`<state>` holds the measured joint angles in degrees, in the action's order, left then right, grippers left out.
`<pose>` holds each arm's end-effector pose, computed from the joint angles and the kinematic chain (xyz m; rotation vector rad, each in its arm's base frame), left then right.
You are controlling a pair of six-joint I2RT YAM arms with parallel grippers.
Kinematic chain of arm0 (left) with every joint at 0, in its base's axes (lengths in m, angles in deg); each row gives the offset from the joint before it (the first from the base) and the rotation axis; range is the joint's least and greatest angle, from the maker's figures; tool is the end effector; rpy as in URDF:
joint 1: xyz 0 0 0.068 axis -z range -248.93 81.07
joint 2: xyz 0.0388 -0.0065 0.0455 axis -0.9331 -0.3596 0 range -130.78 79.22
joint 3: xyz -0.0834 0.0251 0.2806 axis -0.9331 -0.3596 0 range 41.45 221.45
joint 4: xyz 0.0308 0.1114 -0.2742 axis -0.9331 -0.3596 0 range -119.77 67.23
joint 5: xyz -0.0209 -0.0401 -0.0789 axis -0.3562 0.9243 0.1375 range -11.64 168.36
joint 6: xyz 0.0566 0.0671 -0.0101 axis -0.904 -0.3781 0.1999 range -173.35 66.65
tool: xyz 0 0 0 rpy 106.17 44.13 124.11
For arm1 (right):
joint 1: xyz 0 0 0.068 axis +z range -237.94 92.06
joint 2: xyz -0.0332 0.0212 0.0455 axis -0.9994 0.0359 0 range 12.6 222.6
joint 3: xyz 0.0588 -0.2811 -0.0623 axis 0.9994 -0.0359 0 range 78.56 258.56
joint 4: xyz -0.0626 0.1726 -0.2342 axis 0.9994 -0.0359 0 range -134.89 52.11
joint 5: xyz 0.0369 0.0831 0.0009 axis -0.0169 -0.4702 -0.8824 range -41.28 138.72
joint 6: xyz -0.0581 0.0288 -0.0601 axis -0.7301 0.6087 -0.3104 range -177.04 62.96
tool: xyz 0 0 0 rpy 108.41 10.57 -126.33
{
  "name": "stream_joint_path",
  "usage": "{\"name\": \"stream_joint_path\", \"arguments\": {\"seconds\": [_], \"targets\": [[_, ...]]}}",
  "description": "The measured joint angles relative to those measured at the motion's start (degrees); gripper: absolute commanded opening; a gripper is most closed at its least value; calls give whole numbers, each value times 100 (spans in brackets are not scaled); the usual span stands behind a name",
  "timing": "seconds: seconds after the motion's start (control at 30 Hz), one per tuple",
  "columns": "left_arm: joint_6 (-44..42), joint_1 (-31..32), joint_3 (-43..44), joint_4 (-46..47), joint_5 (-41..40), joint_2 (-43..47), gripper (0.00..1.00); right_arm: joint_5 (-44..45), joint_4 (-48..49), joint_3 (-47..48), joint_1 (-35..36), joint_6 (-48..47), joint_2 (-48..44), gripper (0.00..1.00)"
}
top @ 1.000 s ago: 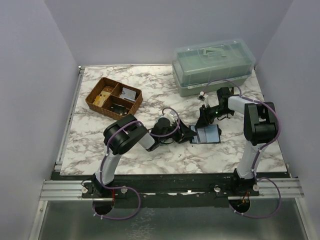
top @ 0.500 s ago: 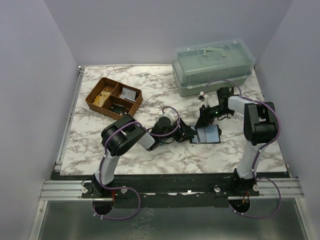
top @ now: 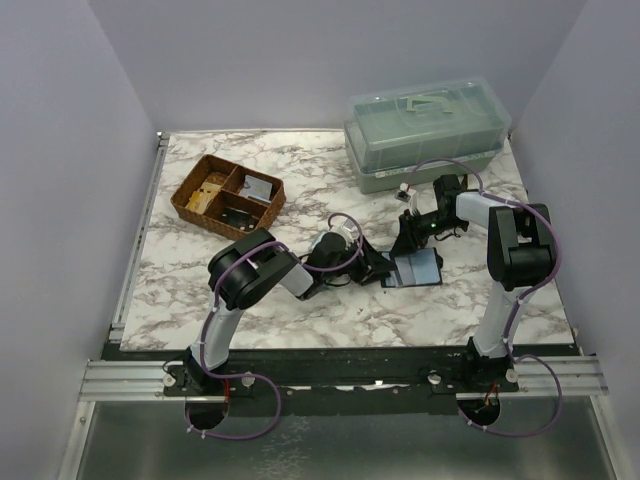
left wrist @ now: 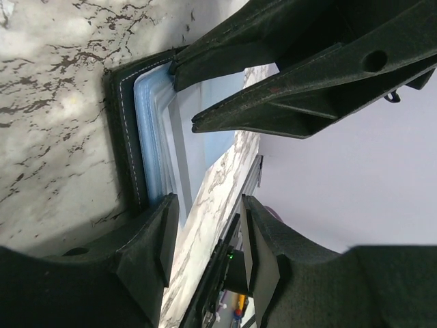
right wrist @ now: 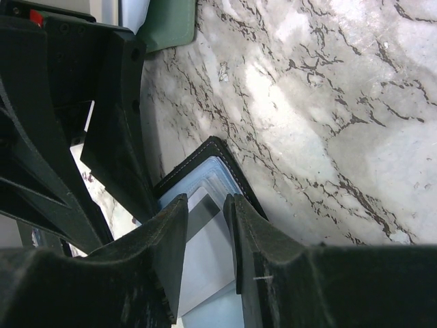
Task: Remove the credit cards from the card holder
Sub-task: Remove the credit card from the card holder.
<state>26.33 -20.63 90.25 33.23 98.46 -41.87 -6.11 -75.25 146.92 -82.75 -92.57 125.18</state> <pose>0.2810 -0.3560 0.0651 -0.3258 2.2816 -1.7167 0.3847 0.0994 0.1048 -0.9584 2.3082 1.2021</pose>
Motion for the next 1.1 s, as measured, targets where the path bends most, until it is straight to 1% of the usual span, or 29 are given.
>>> {"name": "stream_joint_path", "arguments": {"seconds": [0.43,0.6,0.67,0.7,0.77,0.87,0.9,0.97,1.07,1.1], "targets": [[52,22,341,-763,24,0,47,-52,2,-22,0,63,-146,52],[111,13,350,-804,20,0,47,254,79,-229,-17,37,-636,57],[114,0,350,-809,17,0,47,398,125,-308,-92,-15,-1014,59],[116,-13,350,-811,17,0,47,483,166,-363,-149,-63,-1167,61],[118,-20,350,-815,20,0,47,664,275,-544,-286,-203,-1504,69],[118,-24,358,-831,26,0,47,892,483,-1082,-461,-684,-2170,91],[118,-24,361,-835,26,0,47,916,542,-1338,-490,-925,-2446,95],[118,-26,369,-850,28,0,47,907,743,-1996,-485,-1620,-3084,99],[116,-31,382,-870,42,0,47,706,916,-2887,-474,-2706,-3700,99],[116,-31,389,-883,46,0,47,616,949,-3112,-466,-3012,-3775,99]]}}
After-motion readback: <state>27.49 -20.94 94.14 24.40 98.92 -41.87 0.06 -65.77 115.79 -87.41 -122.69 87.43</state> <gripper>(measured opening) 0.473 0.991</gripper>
